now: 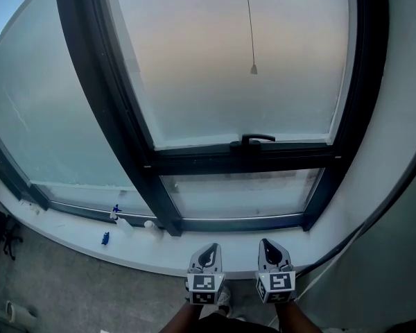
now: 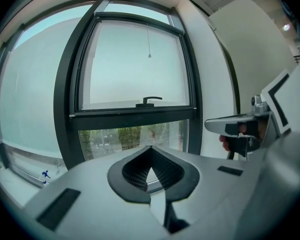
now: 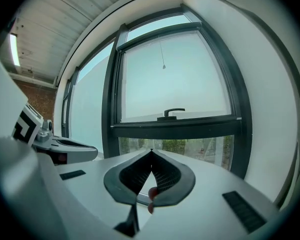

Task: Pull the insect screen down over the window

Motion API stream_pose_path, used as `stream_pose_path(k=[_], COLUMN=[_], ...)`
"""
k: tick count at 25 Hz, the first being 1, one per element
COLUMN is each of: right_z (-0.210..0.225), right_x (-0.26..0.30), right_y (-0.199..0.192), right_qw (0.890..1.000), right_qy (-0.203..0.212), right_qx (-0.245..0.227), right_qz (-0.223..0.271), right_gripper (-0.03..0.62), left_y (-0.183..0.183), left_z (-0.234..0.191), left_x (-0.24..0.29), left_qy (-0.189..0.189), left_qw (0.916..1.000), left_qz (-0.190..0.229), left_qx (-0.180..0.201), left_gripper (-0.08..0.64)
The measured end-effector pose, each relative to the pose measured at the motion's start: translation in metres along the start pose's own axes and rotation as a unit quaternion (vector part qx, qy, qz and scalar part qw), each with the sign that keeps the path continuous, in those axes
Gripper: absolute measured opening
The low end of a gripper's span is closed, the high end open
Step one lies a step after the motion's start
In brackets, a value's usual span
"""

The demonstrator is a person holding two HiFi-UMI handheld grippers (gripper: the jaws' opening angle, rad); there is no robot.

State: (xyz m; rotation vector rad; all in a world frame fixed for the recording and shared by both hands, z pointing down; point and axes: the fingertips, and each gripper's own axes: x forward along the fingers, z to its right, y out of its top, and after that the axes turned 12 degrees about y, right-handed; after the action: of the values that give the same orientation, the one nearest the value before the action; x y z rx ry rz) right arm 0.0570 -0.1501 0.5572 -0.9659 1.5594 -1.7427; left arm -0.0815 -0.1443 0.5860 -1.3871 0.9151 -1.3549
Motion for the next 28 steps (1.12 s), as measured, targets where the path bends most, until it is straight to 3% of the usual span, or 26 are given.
stream_pose_path(k=[9,13,19,28], right_z=[0.017,0.026,0.038,0.052], right_x=[0.050,0.073,0.109,0.161], right_y=[0.019,0.024,0.034,0.049], right_qw=[1.000,1.000,1.000,0.999], right_qy=[0.000,-0.006,-0.020,-0.036], right_qx=[-0.009,-0.009,-0.002,-0.004], right_qz=[0.011,0.009,0.009,0.015], right_gripper=[0.003,0.003,0.003,0.003], left_y=[0.014,0.024,0.032,0.055], left_z=[-0.028,-0.034,-0.048,-0.067], left_x=[0.053,0.076,0.115,0.168], left_qy=[0.009,-0.004,-0.014,-0.035], left_qw=[0.9999,0.9999,0.9998,0.9991], left_qz=[0.004,0.004,0.011,0.023], left_qx=[0.005,-0.010,0.008,0.006], left_gripper=[0.003,0.003,0.003,0.003])
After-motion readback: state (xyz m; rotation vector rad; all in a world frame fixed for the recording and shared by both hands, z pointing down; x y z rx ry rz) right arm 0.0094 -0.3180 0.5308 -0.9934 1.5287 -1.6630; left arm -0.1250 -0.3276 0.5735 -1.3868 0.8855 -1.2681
